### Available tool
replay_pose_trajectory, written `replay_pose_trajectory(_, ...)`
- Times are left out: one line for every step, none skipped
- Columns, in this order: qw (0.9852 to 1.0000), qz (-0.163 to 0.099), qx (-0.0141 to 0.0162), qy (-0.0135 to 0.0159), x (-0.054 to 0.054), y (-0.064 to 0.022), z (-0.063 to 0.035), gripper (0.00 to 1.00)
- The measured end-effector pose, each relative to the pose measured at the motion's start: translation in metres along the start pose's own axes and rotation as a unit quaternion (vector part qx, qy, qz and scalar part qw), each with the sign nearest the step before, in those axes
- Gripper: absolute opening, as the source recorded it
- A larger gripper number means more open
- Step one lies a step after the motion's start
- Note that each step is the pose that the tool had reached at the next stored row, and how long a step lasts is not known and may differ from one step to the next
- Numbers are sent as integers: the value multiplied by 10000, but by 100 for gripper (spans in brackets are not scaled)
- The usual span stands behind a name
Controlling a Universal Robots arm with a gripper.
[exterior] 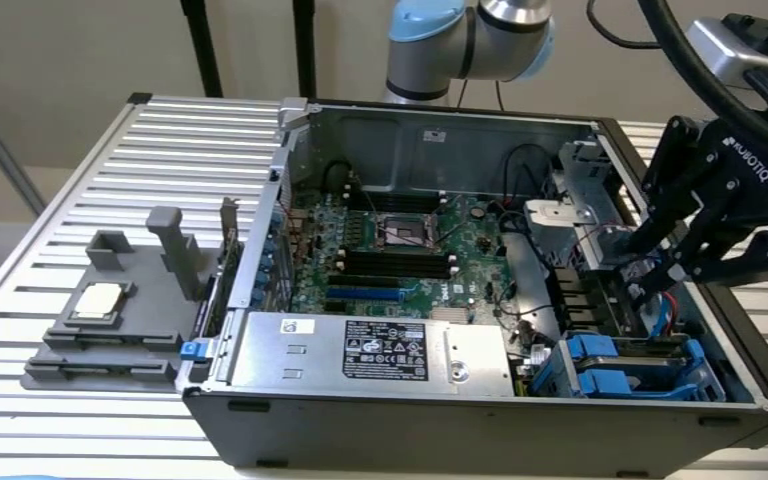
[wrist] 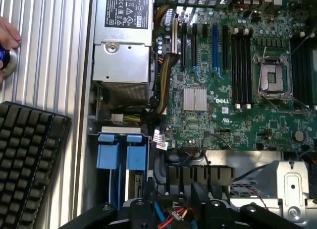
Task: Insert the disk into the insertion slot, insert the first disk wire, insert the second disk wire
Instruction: 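Insert the second disk wire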
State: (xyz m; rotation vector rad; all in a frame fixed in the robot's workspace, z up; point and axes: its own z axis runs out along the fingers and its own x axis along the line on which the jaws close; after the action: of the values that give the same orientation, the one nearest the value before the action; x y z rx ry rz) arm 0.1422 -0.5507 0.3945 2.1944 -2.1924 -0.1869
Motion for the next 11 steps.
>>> replay_pose_trajectory(10000,-1,13,0,-13,-3,-10,43)
replay_pose_trajectory(10000,-2,26,-2,-26,-5,-19,43)
replay_pose_trajectory(10000,-3,39,-2,-39,-8,-29,43)
replay_pose_trajectory(10000,-3,52,-2,-52,-12,-39,43)
replay_pose_trajectory(10000,-5,63,-3,-64,-16,-49,43)
replay_pose_trajectory(10000,-5,73,-3,-76,-20,-58,43)
replay_pose_trajectory(10000,-6,81,-4,-87,-24,-66,43)
replay_pose_trajectory(10000,-6,86,-3,-98,-31,-73,43)
replay_pose_trajectory(10000,-6,87,-4,-107,-41,-77,43)
replay_pose_trajectory(10000,-5,88,-3,-117,-55,-80,43)
replay_pose_trajectory(10000,-4,88,-3,-127,-69,-82,43)
